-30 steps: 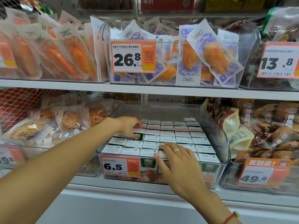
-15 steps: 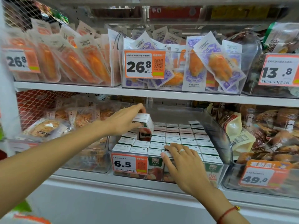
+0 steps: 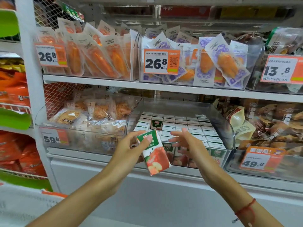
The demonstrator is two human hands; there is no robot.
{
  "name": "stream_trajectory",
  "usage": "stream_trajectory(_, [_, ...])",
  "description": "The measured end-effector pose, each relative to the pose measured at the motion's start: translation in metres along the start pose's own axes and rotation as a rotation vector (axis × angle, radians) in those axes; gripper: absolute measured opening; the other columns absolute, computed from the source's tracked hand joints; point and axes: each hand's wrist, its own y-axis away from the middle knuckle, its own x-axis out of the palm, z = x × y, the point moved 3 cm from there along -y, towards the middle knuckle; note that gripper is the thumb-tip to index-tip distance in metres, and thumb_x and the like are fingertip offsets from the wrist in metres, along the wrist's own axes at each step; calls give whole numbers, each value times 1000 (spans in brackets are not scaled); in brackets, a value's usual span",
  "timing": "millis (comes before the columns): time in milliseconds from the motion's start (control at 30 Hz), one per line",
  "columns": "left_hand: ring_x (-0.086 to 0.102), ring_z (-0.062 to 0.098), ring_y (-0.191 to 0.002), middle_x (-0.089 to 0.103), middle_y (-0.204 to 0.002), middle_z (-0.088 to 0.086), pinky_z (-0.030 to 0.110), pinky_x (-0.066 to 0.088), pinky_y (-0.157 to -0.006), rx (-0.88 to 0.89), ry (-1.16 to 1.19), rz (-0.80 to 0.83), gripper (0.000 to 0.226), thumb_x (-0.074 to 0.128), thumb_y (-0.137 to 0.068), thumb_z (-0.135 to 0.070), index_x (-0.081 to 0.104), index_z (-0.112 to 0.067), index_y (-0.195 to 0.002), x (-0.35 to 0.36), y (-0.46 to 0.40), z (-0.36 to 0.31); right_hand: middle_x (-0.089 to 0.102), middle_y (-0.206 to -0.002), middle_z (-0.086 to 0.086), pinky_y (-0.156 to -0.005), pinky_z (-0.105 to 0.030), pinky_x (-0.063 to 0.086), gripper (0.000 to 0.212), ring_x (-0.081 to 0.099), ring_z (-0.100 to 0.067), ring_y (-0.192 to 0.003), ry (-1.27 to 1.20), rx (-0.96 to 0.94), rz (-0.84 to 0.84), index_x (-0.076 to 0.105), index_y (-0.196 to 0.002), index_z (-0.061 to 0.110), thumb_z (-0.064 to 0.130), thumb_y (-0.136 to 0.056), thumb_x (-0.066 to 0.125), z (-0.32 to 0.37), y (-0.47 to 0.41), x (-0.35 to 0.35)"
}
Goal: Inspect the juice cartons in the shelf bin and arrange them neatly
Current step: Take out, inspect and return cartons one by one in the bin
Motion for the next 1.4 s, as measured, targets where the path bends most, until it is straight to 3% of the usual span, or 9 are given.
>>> stream_trajectory(133, [64,7,-107,66,-120,-6,21,54,-84,-2,-20,22,25,63,-92,-31,58,-36,-116,1,4,14,73,-86,20,-71,-16,54,36,69,1,-83,44,29,229,70,-90,40,65,-84,44,0,14,27])
stream_trajectory(233, [62,10,-112,63,-125,-4,25,53,-89,-50,-41,30,31,63,-93,-31,56,-32,-123,3,4,28,71,-88,24,-66,-9,52,21,65,9,-86,86,-40,203,70,-86,44,52,-92,51,-7,18,33])
stream_trajectory(500, [70,10,-102,73,-112,-1,34,56,-94,-213,60,133,32,63,-93,-31,62,-18,-122,-2,-2,46,76,-92,5,-58,-10,51,33,71,-4,-84,21,86,139,74,-92,25,45,-97,48,-22,15,34])
stream_trajectory(633, [72,10,-96,74,-108,1,22,59,-76,-189,37,154,24,59,-96,-27,63,-17,-118,-8,-2,47,75,-99,9,-69,-14,54,19,70,-3,-92,21,91,226,68,-107,29,37,-96,55,-27,15,33])
stream_trajectory(800, [72,8,-94,76,-99,-6,20,58,-74,-168,29,126,12,55,-97,-29,64,-28,-105,-16,-3,49,65,-116,4,-100,-34,51,57,65,-12,-107,129,94,412,50,-122,49,21,-81,78,-29,18,34])
stream_trajectory(1000, [72,9,-92,77,-96,-7,26,60,-77,-104,-10,33,19,59,-95,-31,70,-26,-111,-21,-4,53,63,-107,5,-76,-16,54,61,66,-4,-89,195,4,317,48,-124,52,32,-77,80,-28,16,37])
stream_trajectory(1133, [72,7,-91,76,-93,-10,29,60,-81,-58,-39,-12,18,65,-90,-36,73,-30,-106,-19,-4,55,61,-95,10,-71,-20,55,73,61,-8,-78,386,-141,176,46,-131,49,33,-71,85,-20,19,39])
stream_trajectory(1267, [74,7,-85,77,-90,-10,21,59,-73,-135,14,80,13,72,-83,-41,71,-33,-93,-14,-6,59,60,-84,34,-63,-12,51,60,59,3,-77,511,-303,175,43,-105,65,40,-69,85,-14,25,43])
stream_trajectory(1400, [72,6,-93,76,-99,-10,17,57,-75,-185,-16,186,33,70,-84,-40,67,-28,-115,-16,-6,58,73,-82,1,-63,-18,55,16,68,-8,-67,195,-91,183,68,-104,34,34,-89,66,-16,19,34])
